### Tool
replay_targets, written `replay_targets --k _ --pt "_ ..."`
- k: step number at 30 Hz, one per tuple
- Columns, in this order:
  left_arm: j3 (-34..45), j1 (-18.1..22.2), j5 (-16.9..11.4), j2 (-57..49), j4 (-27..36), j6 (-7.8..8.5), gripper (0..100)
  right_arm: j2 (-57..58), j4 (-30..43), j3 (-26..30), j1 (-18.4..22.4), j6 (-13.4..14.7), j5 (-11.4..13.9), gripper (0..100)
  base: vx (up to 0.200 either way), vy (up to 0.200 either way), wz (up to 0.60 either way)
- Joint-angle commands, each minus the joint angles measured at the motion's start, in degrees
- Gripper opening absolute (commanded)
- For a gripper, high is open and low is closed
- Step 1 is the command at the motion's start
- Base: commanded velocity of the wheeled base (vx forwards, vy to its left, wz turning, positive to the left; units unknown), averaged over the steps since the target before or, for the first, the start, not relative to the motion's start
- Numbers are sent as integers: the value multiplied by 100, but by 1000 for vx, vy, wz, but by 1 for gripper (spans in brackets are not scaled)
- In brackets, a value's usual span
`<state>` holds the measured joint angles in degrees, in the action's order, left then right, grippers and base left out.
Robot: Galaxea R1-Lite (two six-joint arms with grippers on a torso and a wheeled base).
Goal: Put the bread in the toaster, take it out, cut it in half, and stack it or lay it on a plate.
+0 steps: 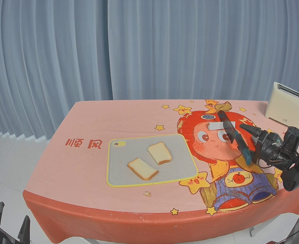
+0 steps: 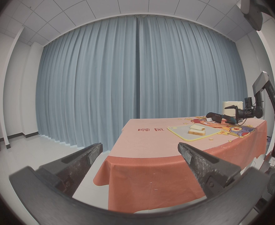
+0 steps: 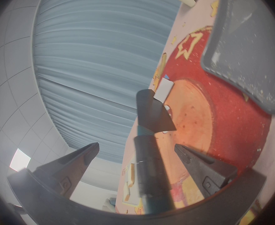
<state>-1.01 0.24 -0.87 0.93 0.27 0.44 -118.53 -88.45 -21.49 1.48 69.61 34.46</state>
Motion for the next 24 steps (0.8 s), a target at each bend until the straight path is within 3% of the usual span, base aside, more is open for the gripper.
replay_targets --k 1,7,10,13,14,15,24 --pt "101 2 7 -93 0 0 100 533 -58 110 99 -9 -1 100 0 0 0" --pt "101 2 -1 -93 0 0 100 726 -49 189 160 -158 -1 100 0 0 0" --pt "101 2 -1 -93 0 0 100 770 -31 268 222 -387 -1 100 0 0 0" --pt "101 2 -1 -93 0 0 100 787 -31 427 318 -914 -1 100 0 0 0" --pt "101 2 -1 -93 0 0 100 787 -31 427 318 -914 -1 100 0 0 0" --pt "101 2 -1 -93 0 0 100 796 -40 435 389 -1116 -1 100 0 0 0" --pt "101 2 -1 -93 0 0 100 1104 -31 435 529 -1599 -10 100 0 0 0"
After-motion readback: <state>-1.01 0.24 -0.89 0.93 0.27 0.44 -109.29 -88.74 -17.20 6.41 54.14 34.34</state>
